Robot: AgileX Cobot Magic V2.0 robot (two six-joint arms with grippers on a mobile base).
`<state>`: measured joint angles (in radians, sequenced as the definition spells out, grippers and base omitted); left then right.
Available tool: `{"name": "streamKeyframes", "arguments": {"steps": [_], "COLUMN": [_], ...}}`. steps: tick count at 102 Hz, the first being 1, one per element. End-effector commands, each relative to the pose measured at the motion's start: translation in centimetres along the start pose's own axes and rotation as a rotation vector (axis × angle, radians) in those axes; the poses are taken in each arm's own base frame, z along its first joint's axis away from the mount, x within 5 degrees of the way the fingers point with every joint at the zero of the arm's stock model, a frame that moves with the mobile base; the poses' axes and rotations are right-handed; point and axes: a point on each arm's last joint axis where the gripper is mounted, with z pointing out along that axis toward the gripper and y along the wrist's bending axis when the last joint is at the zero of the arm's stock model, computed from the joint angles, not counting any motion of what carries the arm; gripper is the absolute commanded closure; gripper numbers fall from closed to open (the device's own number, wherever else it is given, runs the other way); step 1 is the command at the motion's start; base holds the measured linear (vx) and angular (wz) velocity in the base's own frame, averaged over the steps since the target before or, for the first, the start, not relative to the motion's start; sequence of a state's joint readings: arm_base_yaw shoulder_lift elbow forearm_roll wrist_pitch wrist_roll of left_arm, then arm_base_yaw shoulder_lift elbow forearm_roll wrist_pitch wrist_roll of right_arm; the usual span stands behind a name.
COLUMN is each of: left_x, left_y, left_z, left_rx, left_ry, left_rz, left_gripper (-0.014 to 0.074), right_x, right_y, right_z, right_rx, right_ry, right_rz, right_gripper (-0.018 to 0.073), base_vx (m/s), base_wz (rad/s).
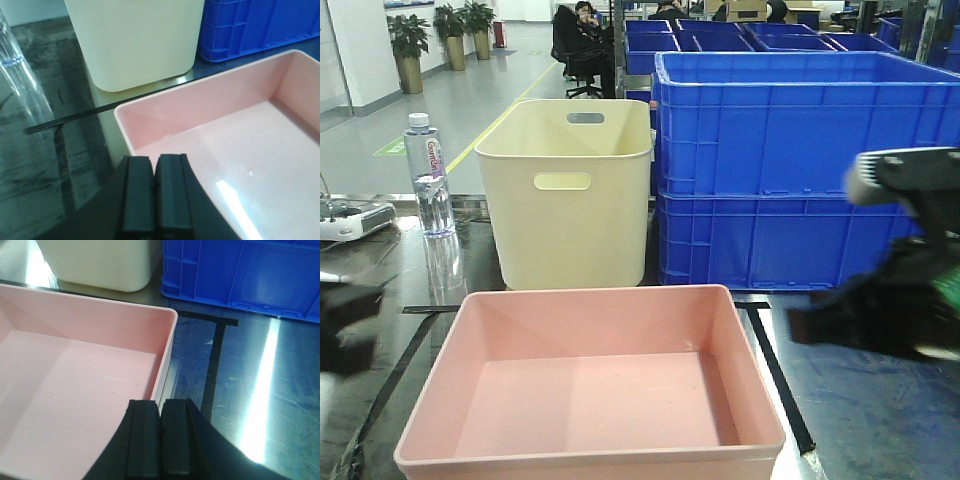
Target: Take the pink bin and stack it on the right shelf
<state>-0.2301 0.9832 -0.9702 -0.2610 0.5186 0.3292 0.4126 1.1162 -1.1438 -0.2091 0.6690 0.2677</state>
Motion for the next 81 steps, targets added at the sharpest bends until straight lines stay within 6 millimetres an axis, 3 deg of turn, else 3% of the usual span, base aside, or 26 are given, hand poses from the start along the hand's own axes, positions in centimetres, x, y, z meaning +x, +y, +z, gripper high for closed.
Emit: {"name": "streamKeyframes", "arguments": {"steps": [1,14,19,25,37,49,81], "left_x": [1.5,7.5,10.1,11.6,13.5,13.6,13.7], "left_y": [-0.3,-1.2,-1.5,-1.8,-1.9,-1.9,-2.0], "left_z": [-2.4,-4.6,-5.3,-6.1,-6.8,-7.4,-7.4], "left_rx": [-0.028,-0.036,-0.036,-0.036,-0.047,-0.061,-0.059], "left_ry": [-0.104,-0.139,-0.167,-0.210,-0.265,-0.323,-0.317], "left_rz": [0.032,0.000,-0.033,-0.056,-0.066,-0.064,-0.064], "left_gripper": [0.0605,0.0605,0.0605,0.0605,0.0605,0.0605,0.0604], "right_x": [0.5,5.8,8.7,11.2,14.5,15.5,15.5], "right_y": [-0.4,-0.9,-1.2,-1.3,-1.3,-1.2,-1.2], "right_z": [-3.4,-5.6,-5.9,-5.9,-5.5,-5.2,-5.2], "right_rx": [-0.027,-0.070,-0.082,-0.090,-0.110,-0.128,-0.132], "right_ry": [-0.197,-0.325,-0.353,-0.381,-0.434,-0.459,-0.466], "right_rz": [-0.024,-0.036,-0.042,-0.060,-0.096,-0.102,-0.099], "right_gripper": [0.0573,0.0573,0.0572,0.0572,0.0571,0.0571,0.0571], "base_vx": [0.00,0.00,0.00,0.00,0.00,0.00,0.00], "base_wz": [0.00,0.00,0.00,0.00,0.00,0.00,0.00]}}
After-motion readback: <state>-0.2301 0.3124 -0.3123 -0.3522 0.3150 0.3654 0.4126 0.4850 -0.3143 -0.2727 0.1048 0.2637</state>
